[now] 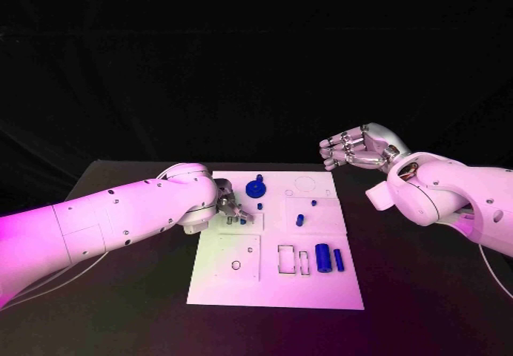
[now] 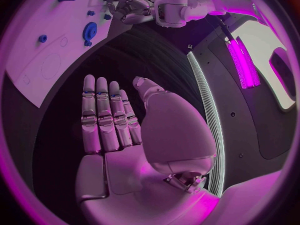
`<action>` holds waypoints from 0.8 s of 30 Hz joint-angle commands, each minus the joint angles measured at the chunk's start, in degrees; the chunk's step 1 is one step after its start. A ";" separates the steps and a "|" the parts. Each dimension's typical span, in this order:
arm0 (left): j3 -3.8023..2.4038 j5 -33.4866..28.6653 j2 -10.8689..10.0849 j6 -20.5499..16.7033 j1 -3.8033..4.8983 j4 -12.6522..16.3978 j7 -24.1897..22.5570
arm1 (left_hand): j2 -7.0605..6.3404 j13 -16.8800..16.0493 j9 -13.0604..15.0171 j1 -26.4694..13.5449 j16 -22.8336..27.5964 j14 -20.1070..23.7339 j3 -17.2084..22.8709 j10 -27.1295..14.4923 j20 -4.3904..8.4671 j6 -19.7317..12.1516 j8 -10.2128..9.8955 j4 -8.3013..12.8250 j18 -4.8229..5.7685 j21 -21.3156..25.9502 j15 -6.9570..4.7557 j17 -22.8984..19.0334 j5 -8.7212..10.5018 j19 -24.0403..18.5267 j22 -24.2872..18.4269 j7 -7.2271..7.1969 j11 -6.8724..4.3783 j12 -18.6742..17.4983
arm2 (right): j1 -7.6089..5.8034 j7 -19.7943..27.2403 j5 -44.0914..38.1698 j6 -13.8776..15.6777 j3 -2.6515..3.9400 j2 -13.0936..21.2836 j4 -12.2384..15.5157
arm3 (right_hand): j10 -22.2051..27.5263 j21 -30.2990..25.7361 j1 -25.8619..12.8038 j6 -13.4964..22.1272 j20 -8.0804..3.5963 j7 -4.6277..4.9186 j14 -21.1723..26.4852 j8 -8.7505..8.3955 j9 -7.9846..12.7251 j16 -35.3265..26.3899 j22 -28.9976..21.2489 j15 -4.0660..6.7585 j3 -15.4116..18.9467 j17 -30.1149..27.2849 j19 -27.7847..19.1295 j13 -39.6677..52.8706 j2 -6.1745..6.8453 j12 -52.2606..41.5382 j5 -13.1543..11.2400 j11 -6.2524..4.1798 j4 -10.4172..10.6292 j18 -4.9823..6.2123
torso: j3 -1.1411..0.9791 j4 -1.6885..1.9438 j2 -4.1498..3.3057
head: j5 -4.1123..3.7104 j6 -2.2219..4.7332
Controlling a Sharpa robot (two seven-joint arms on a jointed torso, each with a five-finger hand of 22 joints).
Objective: Assemble the parts on the task board
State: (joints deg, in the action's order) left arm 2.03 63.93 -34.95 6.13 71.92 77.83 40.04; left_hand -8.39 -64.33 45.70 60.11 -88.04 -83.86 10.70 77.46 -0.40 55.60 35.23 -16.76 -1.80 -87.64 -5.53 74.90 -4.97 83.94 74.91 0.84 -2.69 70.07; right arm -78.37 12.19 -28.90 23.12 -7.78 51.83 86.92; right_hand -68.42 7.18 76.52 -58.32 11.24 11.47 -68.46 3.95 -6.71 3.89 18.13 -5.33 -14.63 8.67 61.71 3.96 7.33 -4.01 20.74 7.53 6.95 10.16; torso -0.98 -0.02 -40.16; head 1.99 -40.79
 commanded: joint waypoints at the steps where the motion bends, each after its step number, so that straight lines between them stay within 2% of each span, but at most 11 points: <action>1: -0.28 -1.81 -0.30 -2.56 0.00 0.62 3.18 | 0.79 1.10 -0.19 0.22 0.10 -5.56 -1.74 -1.07 0.41 -0.66 0.11 0.06 0.78 -0.06 -0.15 13.63 -0.10 3.82 10.62 0.36 0.14 -0.57 | 0.03 0.55 -0.30 -0.41 0.00 -0.08 -0.17 | 0.14 -0.36 -0.68 0.36 0.28 0.06 0.26 -0.30 0.10 -0.38 -0.18 -0.19 0.24 -0.14 -0.12 -0.06 -0.21 0.17 0.33 0.30 -0.04 0.27 | 0.07 -0.10 0.00 | -0.07 0.12; 3: -0.59 -2.65 -0.56 -3.47 0.00 0.96 3.05 | 1.02 1.62 -0.30 0.67 0.13 -5.55 -3.12 -1.52 0.33 -1.05 -0.02 0.09 0.74 0.02 -0.03 13.62 -0.14 3.75 10.49 0.53 0.30 -0.99 | 0.04 0.60 -0.30 -0.31 0.00 -0.13 -0.26 | 0.16 -0.41 -0.70 0.38 0.30 0.06 0.32 -0.30 0.11 -0.38 -0.24 -0.21 0.24 -0.18 -0.14 -0.07 -0.22 0.17 0.38 0.31 -0.05 0.27 | 0.04 -0.04 -0.05 | -0.17 0.81; 5: -0.90 -3.15 -0.85 -4.04 0.01 1.29 2.97 | 1.20 1.83 -0.39 1.05 0.12 -5.56 -4.35 -1.74 0.25 -1.31 -0.09 0.09 0.76 0.00 0.05 13.63 -0.18 3.78 10.55 0.65 0.40 -1.13 | 0.10 0.56 -0.30 -0.20 0.00 -0.16 -0.22 | 0.17 -0.42 -0.71 0.39 0.31 0.07 0.34 -0.30 0.11 -0.38 -0.27 -0.21 0.24 -0.20 -0.15 -0.07 -0.23 0.17 0.40 0.32 -0.05 0.27 | 0.08 0.01 -0.04 | -0.16 1.04; 7: -1.20 -3.57 -1.24 -4.31 0.03 1.64 2.90 | 1.31 1.90 -0.47 1.30 0.14 -5.56 -5.33 -1.85 0.19 -1.49 -0.15 0.05 0.76 -0.01 0.12 13.62 -0.21 3.79 10.58 0.74 0.47 -1.15 | 0.16 0.52 -0.29 -0.19 0.00 -0.22 -0.10 | 0.22 -0.50 -0.81 0.43 0.35 0.09 0.43 -0.28 0.12 -0.37 -0.39 -0.25 0.24 -0.28 -0.19 -0.09 -0.34 0.16 0.49 0.35 -0.01 0.27 | 0.01 -0.01 0.01 | 0.08 0.58; 10: -1.72 -4.06 -1.89 -4.38 0.21 2.16 2.71 | 1.29 1.93 -0.58 1.91 0.14 -5.56 -7.21 -1.91 0.11 -1.57 -0.14 0.02 0.76 0.01 0.19 13.63 -0.31 3.79 10.58 0.79 0.55 -1.08 | 0.22 0.39 -0.15 -0.26 0.00 -0.31 -0.06 | 0.26 -0.57 -0.95 0.46 0.38 0.12 0.50 -0.28 0.13 -0.36 -0.50 -0.28 0.28 -0.35 -0.21 -0.10 -0.41 0.16 0.51 0.38 0.05 0.27 | -0.04 -0.04 0.03 | 0.24 0.47; 11: -1.95 -4.38 -2.12 -4.37 0.28 2.31 2.57 | 1.27 1.98 -0.62 2.22 0.14 -5.56 -8.04 -1.96 0.08 -1.57 -0.13 0.02 0.76 0.01 0.20 13.62 -0.37 3.79 10.59 0.78 0.60 -1.08 | 0.23 0.34 0.11 -0.27 0.00 -0.33 -0.10 | 0.27 -0.58 -0.97 0.47 0.39 0.13 0.52 -0.28 0.13 -0.36 -0.52 -0.29 0.29 -0.36 -0.22 -0.10 -0.41 0.16 0.51 0.39 0.06 0.27 | -0.03 0.00 0.04 | 0.32 0.27; 12: -2.13 -4.88 -2.34 -4.39 0.37 2.45 2.46 | 1.29 2.00 -0.66 2.47 0.16 -5.55 -8.68 -1.98 0.06 -1.57 -0.12 0.07 0.76 0.01 0.22 13.61 -0.39 3.79 10.59 0.83 0.57 -1.07 | 0.25 0.31 0.34 -0.25 0.00 -0.34 -0.15 | 0.31 -0.61 -1.02 0.50 0.40 0.14 0.56 -0.28 0.14 -0.36 -0.57 -0.30 0.31 -0.39 -0.23 -0.11 -0.42 0.17 0.51 0.41 0.08 0.27 | -0.06 0.07 0.06 | 0.49 -0.24; 15: -2.57 -6.29 -3.40 -4.26 1.10 3.05 2.07 | 1.76 2.29 -0.76 3.20 0.18 -5.55 -9.64 -2.17 0.03 -1.54 -0.09 0.02 0.72 0.10 0.25 13.60 -0.45 3.71 10.45 0.83 0.58 -1.24 | 0.29 0.25 0.88 -0.25 0.00 -0.29 -0.26 | 0.33 -0.63 -1.04 0.52 0.41 0.15 0.58 -0.29 0.14 -0.36 -0.60 -0.31 0.32 -0.42 -0.24 -0.11 -0.43 0.17 0.51 0.41 0.08 0.27 | -0.07 -0.05 0.05 | 0.51 0.15; 19: -2.84 -7.06 -4.59 -3.80 2.55 3.16 1.28 | 3.15 5.85 -1.91 5.94 0.34 -5.50 -10.97 -4.84 -0.38 -2.87 -1.57 0.06 0.32 1.12 0.77 13.50 -0.43 2.76 8.69 1.61 1.23 -4.20 | 0.37 0.30 1.13 -0.20 -0.01 -0.28 -0.41 | 0.37 -0.65 -1.03 0.54 0.42 0.15 0.60 -0.29 0.15 -0.36 -0.63 -0.32 0.31 -0.44 -0.24 -0.12 -0.45 0.18 0.53 0.42 0.05 0.28 | -0.05 -0.03 0.07 | 0.74 0.49; 21: -2.90 -6.72 -4.66 -3.45 3.09 2.47 0.44 | 3.66 9.44 -2.68 7.11 1.47 -5.13 -11.20 -7.59 -0.72 -3.91 -2.60 0.12 -0.22 2.51 1.23 12.74 -0.41 1.47 6.30 2.22 1.79 -7.32 | 0.39 0.29 1.15 -0.25 -0.02 -0.30 -0.47 | 0.37 -0.65 -1.02 0.54 0.42 0.15 0.60 -0.29 0.15 -0.35 -0.64 -0.32 0.31 -0.44 -0.24 -0.12 -0.45 0.18 0.53 0.42 0.05 0.28 | -0.08 0.03 0.11 | 0.80 0.54; 24: -2.93 -5.36 -4.11 -4.21 3.59 0.56 -1.34 | 3.43 12.38 -3.99 7.26 3.19 -4.48 -12.50 -10.15 -1.38 -5.25 -4.18 0.00 -0.59 3.57 1.94 11.62 -0.41 0.50 4.64 3.04 2.57 -9.84 | 0.41 0.21 1.18 -0.41 -0.02 -0.37 -0.60 | 0.45 -0.72 -1.17 0.59 0.46 0.18 0.65 -0.28 0.16 -0.33 -0.77 -0.35 0.39 -0.52 -0.25 -0.13 -0.52 0.18 0.37 0.46 0.10 0.28 | -0.05 0.05 0.06 | 0.78 0.55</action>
State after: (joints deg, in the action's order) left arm -0.88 58.63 -39.44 2.58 75.34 79.16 40.00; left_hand -4.80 -52.37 41.91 67.27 -85.13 -83.96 -1.56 67.70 -1.34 50.67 31.31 -16.73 -1.81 -84.22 -3.97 74.95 -5.20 83.96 74.90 3.85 -0.28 60.60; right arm -78.01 12.21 -28.05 23.19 -7.80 51.54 86.37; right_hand -68.22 6.75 76.00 -58.13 11.46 11.66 -68.26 3.95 -6.60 3.89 17.41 -5.53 -14.63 8.19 61.49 3.91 6.80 -4.01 20.96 7.73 6.95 10.16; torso -1.04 0.01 -40.08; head 2.71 -40.31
